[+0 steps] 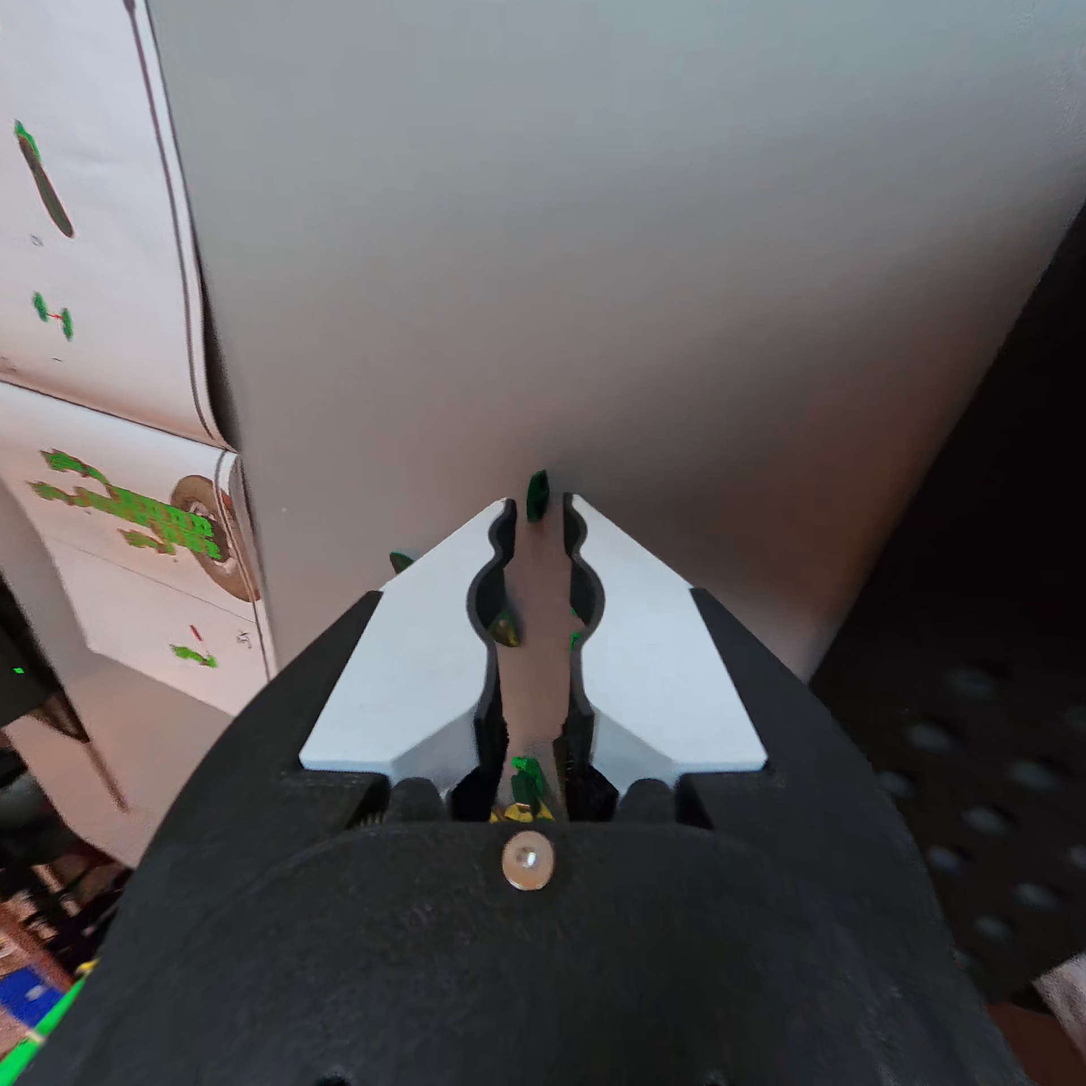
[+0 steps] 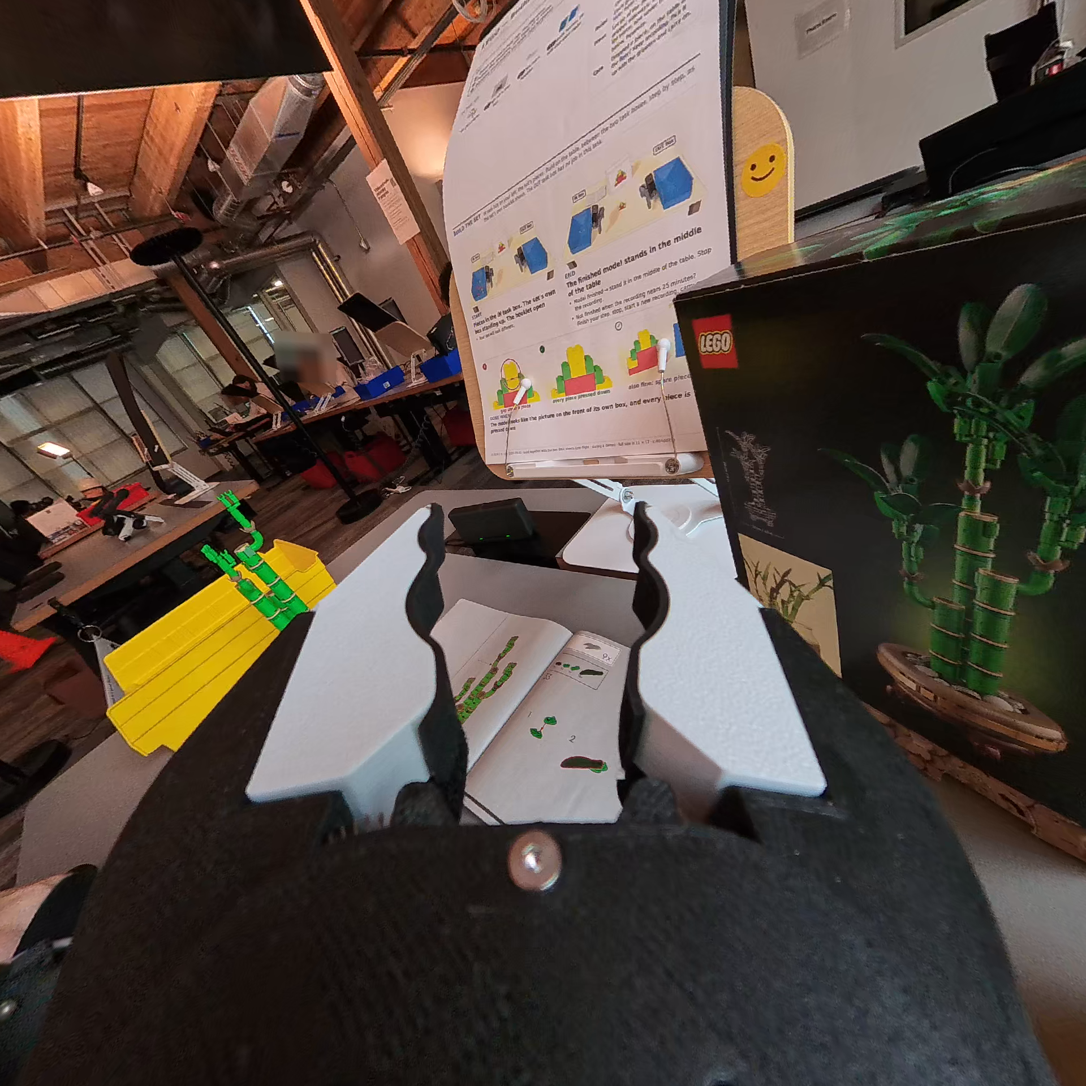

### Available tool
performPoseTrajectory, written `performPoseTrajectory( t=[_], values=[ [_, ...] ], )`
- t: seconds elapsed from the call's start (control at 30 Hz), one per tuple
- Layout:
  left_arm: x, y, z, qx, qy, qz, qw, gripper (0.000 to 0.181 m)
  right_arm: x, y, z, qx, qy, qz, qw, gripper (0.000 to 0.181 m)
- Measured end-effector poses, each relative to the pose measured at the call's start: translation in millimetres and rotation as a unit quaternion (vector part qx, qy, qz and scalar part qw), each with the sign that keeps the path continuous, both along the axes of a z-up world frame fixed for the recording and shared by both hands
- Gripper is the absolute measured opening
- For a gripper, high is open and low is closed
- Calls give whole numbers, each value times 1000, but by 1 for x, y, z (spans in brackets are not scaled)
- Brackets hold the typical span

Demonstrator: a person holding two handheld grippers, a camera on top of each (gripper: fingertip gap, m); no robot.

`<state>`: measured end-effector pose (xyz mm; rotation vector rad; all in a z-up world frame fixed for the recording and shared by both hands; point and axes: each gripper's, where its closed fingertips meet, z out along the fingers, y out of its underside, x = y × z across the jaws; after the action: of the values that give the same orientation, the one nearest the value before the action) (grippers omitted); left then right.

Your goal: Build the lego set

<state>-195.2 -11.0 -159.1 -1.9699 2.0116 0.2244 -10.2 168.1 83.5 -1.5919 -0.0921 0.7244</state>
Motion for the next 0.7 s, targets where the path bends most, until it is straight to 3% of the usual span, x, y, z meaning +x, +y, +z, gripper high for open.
performPoseTrajectory(
  t=[0.37, 0.7],
  values=[
    [0, -7, 0, 5, -17, 3, 1000, 11, 3, -1, 2, 5, 16, 4, 1000, 63],
    [-1, -4, -1, 73, -1, -17, 997, 5, -1, 1, 2, 4, 19, 12, 1000, 63]
  ],
)
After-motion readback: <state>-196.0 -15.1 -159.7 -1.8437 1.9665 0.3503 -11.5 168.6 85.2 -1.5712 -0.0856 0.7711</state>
